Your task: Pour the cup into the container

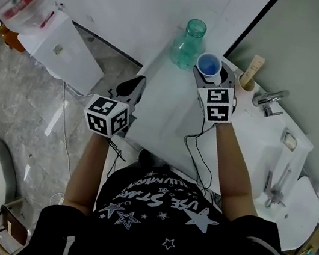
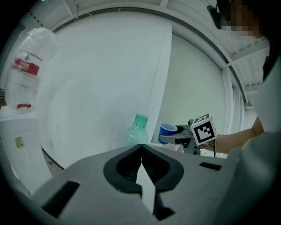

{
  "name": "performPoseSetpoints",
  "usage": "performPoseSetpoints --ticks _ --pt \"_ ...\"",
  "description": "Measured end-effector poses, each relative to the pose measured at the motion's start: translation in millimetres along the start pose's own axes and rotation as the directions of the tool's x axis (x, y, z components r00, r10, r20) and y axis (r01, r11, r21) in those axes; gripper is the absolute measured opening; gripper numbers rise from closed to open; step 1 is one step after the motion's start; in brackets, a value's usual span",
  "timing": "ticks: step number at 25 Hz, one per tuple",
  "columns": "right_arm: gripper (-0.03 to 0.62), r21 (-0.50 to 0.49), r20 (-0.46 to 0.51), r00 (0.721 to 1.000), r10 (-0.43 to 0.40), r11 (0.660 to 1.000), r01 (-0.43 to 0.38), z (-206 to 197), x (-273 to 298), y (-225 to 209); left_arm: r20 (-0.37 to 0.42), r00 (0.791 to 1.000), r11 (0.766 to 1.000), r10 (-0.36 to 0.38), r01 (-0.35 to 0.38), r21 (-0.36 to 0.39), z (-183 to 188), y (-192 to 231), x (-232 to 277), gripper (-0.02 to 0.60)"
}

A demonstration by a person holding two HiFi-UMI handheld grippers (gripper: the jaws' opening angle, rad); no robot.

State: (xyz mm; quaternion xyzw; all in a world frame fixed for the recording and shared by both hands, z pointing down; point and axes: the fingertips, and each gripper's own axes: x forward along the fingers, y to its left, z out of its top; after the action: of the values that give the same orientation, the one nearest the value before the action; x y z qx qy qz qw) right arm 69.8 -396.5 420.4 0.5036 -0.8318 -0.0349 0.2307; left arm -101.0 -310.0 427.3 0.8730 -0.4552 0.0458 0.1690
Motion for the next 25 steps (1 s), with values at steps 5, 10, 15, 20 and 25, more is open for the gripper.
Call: performPoseSetpoints --ticks 5,10,15,20,25 --pt "0.296 0.055 0.007 0.999 0.053 0.997 -0.053 -31.9 -1.1 29.5 -0.033 0.999 1.000 0.017 -0.018 -0.021 -23.2 -4.7 -11.8 0.011" --pt "0.296 0.130 0.040 0.994 0.104 0.986 -0.109 -52.0 1.5 56.7 -0.061 0.998 0.999 0.033 -0.035 -0.035 -41.3 -5.9 -23.8 0.011" --pt "0.296 0.166 0.023 0.990 0.138 0.976 -0.140 -75.8 11.0 80.6 -0.099 0.994 0.998 0.042 -0.047 -0.052 -60.7 -3.2 -33.3 0.011" --pt "0.296 0.167 0.004 0.984 0.176 0.970 -0.174 -95.3 23.5 98.8 -0.138 0.989 0.996 0.045 -0.055 -0.073 -79.5 -0.3 -35.4 0.011" --pt "0.298 0.179 0.003 0.982 0.187 0.967 -0.184 -104.0 35.8 102.8 -0.171 0.984 0.993 0.040 -0.058 -0.098 -98.2 -0.2 -34.1 0.011"
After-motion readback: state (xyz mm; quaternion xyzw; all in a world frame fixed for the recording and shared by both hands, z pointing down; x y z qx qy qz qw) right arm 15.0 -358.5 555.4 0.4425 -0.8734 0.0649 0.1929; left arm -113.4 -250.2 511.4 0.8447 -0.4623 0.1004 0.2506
